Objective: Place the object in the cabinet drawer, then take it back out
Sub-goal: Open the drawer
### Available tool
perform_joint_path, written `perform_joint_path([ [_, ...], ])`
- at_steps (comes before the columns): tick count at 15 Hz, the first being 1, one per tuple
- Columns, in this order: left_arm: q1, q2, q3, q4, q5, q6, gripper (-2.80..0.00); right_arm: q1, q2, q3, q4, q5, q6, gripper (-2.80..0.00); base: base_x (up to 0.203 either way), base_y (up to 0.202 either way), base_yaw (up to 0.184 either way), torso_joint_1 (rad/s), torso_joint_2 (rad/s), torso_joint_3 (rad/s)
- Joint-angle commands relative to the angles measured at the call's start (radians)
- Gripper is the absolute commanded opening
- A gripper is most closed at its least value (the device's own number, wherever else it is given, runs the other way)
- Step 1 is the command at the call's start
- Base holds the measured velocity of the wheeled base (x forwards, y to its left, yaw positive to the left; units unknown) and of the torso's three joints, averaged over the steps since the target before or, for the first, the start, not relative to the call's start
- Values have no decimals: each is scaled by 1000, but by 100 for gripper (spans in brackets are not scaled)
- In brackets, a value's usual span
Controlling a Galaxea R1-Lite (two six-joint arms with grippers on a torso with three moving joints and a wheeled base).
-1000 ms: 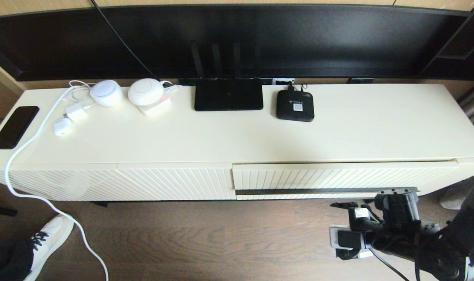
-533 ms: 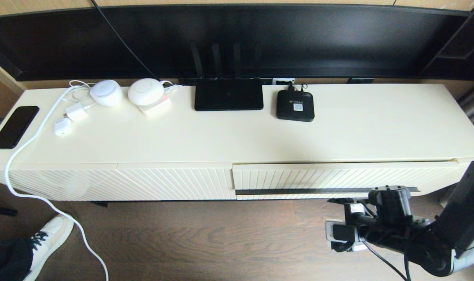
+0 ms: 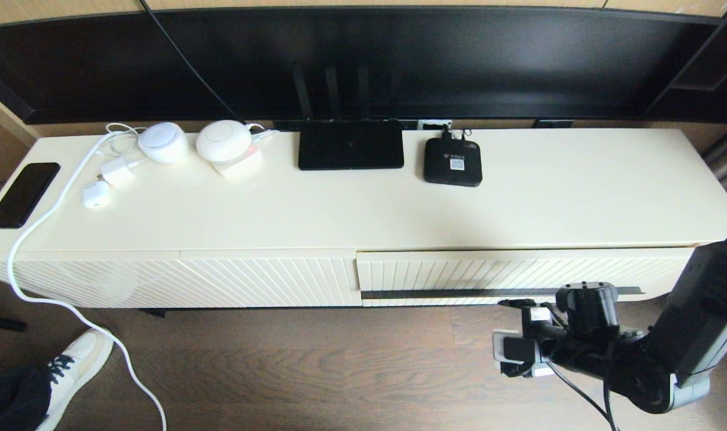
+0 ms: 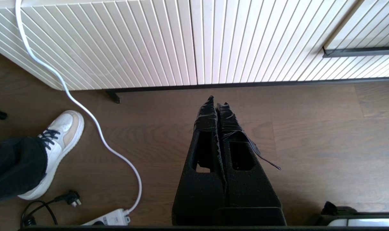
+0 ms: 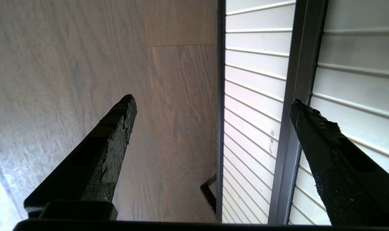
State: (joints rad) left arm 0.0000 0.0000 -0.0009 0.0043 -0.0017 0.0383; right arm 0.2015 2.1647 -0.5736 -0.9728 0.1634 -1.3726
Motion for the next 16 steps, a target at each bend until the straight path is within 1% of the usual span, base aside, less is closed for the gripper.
perform_joint_path([
  [1, 0, 2, -1, 0, 0, 0, -280, 0, 22, -26, -5, 1, -7, 0, 0, 0, 0, 0, 0, 0],
  [6, 0, 2, 0, 0, 0, 0, -280, 1, -2, -46, -9, 15, -8, 0, 0, 0, 0, 0, 0, 0],
  [16, 0, 2, -1, 0, 0, 0, -280, -4, 47, -81, -7, 16, -10, 0, 0, 0, 0, 0, 0, 0],
])
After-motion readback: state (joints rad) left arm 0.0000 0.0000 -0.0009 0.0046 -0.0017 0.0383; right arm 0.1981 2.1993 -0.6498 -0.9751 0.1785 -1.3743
